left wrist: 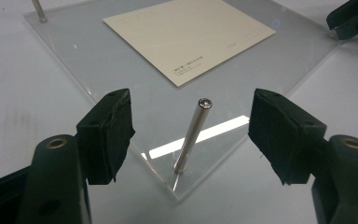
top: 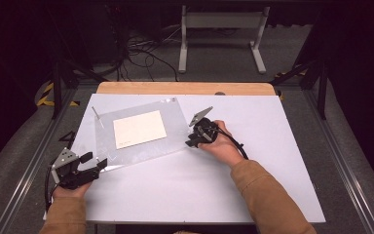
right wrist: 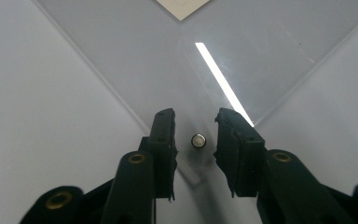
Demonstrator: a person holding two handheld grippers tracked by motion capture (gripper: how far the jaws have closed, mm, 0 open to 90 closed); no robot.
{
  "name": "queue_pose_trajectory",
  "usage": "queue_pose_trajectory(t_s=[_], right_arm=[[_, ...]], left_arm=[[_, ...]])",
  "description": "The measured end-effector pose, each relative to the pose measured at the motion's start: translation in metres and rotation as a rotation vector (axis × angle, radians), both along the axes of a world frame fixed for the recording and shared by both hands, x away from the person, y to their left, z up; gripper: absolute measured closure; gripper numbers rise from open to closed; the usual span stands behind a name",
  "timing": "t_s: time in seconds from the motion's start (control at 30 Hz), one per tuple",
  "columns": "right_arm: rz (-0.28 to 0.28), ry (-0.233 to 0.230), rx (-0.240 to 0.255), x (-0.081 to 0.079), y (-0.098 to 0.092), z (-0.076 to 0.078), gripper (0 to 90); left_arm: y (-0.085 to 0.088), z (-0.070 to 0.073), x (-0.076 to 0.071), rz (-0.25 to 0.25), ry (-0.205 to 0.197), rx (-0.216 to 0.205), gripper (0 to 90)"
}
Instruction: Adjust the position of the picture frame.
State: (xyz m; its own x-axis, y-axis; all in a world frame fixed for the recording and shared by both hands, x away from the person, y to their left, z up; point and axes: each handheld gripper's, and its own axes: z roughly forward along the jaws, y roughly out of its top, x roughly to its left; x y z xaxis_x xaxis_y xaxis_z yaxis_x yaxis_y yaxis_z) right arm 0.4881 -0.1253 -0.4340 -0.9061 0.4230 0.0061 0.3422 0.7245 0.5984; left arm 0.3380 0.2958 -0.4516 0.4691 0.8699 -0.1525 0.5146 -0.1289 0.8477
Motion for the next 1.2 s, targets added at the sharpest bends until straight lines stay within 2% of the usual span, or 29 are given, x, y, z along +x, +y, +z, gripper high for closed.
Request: queue_pose_trajectory(t_s=[0.17,0.2,0.37,0.43,0.6,0.9,1.03,1.2], right_arm=[[0.034,-0.015,0.003,0.001,0.000,-0.001,79.1],[0.043,-0.034,-0.007,0.000,0.001,-0.001,82.2],[0.059,-0.029,-0.006,0.000,-0.001,-0.001,83.1],[0.079,-0.034,-0.021,-0.004,0.001,0.000,83.1],[0.170,-0.027,-0.071,-0.024,0.008,0.003,83.1],[0.265,0.008,-0.039,-0.069,0.007,0.000,83.0],[0.304,0.012,-0.035,-0.088,0.008,0.000,83.0],[0.346,0.047,-0.011,-0.112,0.011,-0.002,82.9]], left_arm=[[0.000,0.000,0.000,0.000,0.002,0.000,30.8],[0.000,0.000,0.000,0.000,0.002,0.000,30.8],[0.001,0.000,0.000,0.006,0.001,-0.001,30.8],[0.001,0.000,0.000,0.005,0.002,-0.003,30.8],[0.004,0.000,-0.002,0.016,0.001,-0.009,30.7],[0.010,-0.001,-0.005,0.042,0.019,-0.029,31.2],[0.015,-0.003,-0.004,0.048,0.042,-0.047,31.4],[0.019,-0.004,-0.005,0.051,0.061,-0.061,31.1]])
